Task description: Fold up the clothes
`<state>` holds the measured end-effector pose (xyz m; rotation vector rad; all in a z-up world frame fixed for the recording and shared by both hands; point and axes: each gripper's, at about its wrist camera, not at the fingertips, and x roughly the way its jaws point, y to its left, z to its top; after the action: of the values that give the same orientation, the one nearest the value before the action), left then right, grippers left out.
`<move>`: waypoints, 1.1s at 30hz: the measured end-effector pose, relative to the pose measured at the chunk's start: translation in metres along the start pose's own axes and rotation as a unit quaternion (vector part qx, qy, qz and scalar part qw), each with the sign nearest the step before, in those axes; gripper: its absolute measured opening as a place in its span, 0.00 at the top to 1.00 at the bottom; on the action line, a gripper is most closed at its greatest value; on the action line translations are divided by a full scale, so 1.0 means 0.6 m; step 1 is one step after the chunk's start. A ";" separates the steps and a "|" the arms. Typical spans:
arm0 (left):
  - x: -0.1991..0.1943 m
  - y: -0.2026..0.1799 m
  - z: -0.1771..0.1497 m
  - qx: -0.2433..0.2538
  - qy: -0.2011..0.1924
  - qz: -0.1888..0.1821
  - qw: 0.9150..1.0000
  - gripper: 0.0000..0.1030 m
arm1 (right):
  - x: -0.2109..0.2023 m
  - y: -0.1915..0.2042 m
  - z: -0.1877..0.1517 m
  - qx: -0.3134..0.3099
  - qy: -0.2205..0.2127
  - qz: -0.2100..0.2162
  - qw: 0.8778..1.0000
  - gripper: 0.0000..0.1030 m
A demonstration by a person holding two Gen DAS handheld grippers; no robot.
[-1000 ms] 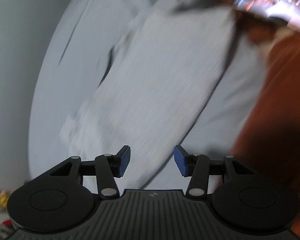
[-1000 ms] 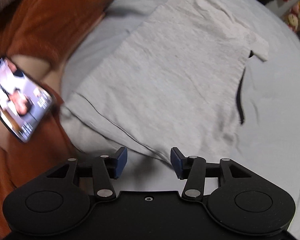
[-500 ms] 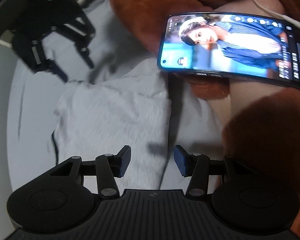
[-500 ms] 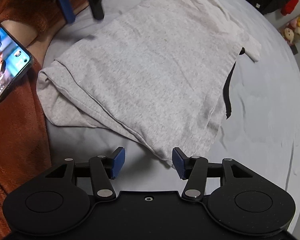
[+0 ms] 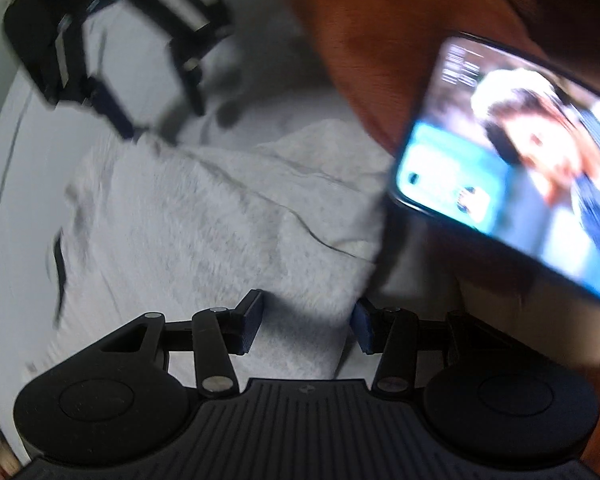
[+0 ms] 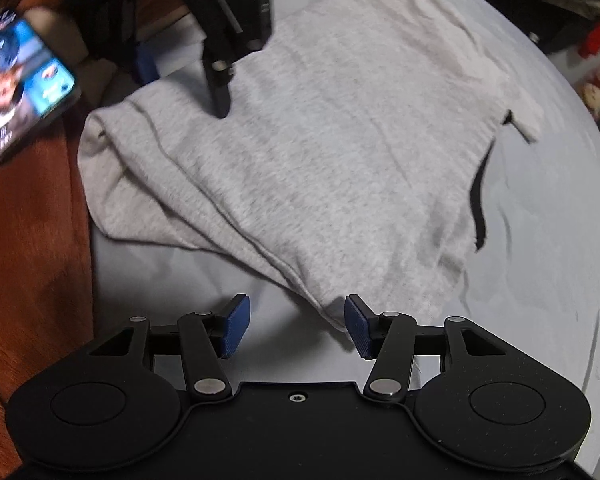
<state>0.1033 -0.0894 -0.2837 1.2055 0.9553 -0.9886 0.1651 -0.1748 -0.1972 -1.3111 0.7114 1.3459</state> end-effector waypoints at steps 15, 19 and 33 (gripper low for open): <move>-0.049 0.035 -0.072 -0.173 -0.060 -0.041 0.982 0.86 | 0.036 0.030 0.000 -0.168 -0.008 -0.042 0.985 0.49; -0.070 0.068 -0.104 -0.247 -0.078 -0.068 0.963 0.88 | 0.049 0.027 0.009 -0.187 -0.013 -0.041 0.981 0.49; -0.101 0.132 -0.149 -0.396 -0.113 -0.086 0.907 0.88 | 0.048 -0.011 0.060 -0.159 0.016 -0.033 0.987 0.89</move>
<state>0.1564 0.0119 -0.2138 0.3213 1.1291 -0.7293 0.1655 -0.1316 -0.2150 -1.5980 0.4813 1.4273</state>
